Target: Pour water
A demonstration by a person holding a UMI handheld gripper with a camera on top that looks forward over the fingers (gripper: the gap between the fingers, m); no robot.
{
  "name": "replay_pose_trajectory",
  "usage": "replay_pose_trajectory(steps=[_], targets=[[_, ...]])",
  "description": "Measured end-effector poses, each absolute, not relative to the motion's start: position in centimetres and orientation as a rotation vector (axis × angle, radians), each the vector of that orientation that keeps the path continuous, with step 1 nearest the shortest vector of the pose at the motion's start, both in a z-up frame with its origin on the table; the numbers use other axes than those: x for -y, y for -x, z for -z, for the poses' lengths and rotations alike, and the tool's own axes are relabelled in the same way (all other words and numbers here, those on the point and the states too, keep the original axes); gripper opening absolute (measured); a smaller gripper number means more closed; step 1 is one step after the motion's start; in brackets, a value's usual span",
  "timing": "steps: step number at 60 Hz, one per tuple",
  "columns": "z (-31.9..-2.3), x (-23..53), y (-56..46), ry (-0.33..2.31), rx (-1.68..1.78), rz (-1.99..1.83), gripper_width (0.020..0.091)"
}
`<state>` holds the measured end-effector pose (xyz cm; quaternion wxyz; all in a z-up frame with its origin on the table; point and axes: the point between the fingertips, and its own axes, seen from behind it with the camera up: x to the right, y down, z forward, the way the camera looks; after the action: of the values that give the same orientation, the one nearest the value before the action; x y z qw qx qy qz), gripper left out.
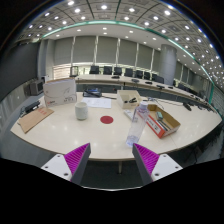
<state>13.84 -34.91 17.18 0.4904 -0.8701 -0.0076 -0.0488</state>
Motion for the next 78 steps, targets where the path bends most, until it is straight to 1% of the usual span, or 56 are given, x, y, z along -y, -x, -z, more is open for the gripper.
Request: replay_pose_trajectory(steps=[10, 22, 27, 33, 38, 44, 45, 51, 52, 54, 59, 61, 62, 64, 65, 73, 78], targets=[[-13.9, 30.2, -21.1, 2.093, -0.027, 0.116, 0.0859], [-11.0, 22.4, -26.8, 2.043, -0.052, 0.084, 0.0862], [-9.9, 19.3, -27.6, 2.025, -0.026, 0.055, 0.0828], [-8.8, 16.3, -27.6, 2.000, 0.013, 0.016, 0.0771], [-8.2, 14.4, -27.0, 1.983, 0.031, -0.012, 0.0690], [-7.7, 13.2, -26.1, 1.969, 0.066, -0.023, 0.0538], [-7.6, 13.1, -26.0, 1.970, 0.068, -0.022, 0.0524], [-7.8, 12.5, -25.9, 1.955, 0.056, -0.030, 0.0506], [-7.8, 12.5, -25.9, 1.955, 0.055, -0.029, 0.0488], [-7.8, 12.3, -26.0, 1.957, 0.050, -0.028, 0.0480], [-7.7, 12.3, -26.1, 1.963, 0.049, -0.014, 0.0414], [-7.7, 12.3, -26.3, 1.968, 0.042, -0.004, 0.0402], [-7.7, 12.3, -26.3, 1.970, 0.039, 0.001, 0.0382], [-7.7, 12.4, -26.4, 1.970, 0.038, 0.012, 0.0376], [-7.7, 12.4, -26.5, 1.971, 0.041, 0.019, 0.0348], [-8.4, 12.7, -26.6, 1.973, 0.053, 0.065, 0.0343], [-9.4, 12.6, -27.0, 1.966, 0.063, 0.115, 0.0341]])
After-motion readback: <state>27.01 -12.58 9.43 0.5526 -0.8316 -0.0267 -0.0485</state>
